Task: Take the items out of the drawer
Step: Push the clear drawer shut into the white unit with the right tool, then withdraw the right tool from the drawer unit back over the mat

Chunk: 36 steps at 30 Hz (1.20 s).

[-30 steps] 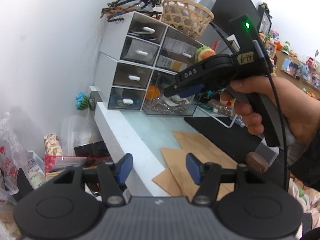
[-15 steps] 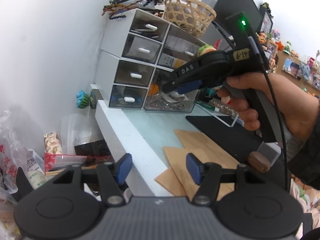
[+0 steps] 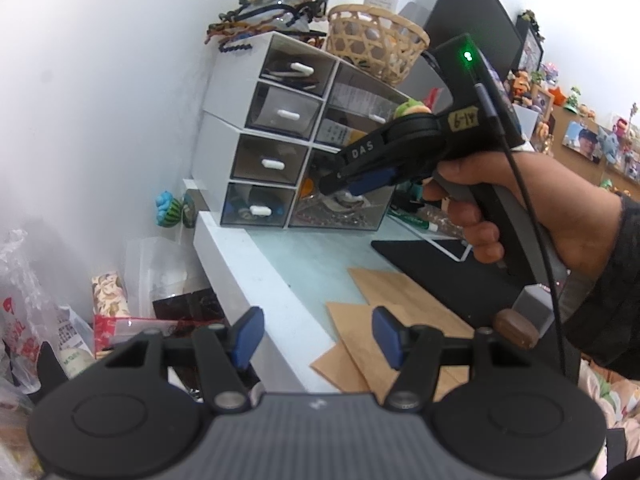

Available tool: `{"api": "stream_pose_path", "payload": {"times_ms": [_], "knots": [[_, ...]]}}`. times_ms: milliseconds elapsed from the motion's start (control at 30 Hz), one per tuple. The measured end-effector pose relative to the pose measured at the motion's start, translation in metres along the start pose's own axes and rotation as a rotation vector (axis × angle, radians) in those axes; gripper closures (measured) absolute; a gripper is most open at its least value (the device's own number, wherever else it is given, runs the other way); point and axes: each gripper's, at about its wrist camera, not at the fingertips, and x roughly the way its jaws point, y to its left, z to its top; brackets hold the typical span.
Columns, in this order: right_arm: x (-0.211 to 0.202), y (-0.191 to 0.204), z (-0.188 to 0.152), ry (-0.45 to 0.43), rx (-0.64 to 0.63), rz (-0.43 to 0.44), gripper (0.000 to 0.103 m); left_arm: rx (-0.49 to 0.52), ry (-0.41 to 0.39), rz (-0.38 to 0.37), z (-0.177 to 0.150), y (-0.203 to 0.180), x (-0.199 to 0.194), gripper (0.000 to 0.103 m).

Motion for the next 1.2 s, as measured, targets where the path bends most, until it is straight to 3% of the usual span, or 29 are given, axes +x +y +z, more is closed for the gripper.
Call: {"api": "stream_pose_path", "payload": {"times_ms": [400, 1200], "knots": [[-0.017, -0.004, -0.006, -0.004, 0.028, 0.019, 0.063, 0.008, -0.014, -0.007, 0.002, -0.002, -0.002, 0.040], [-0.124, -0.032, -0.043, -0.071, 0.067, 0.053, 0.060, 0.116, -0.056, 0.002, 0.008, -0.051, -0.027, 0.034]]}}
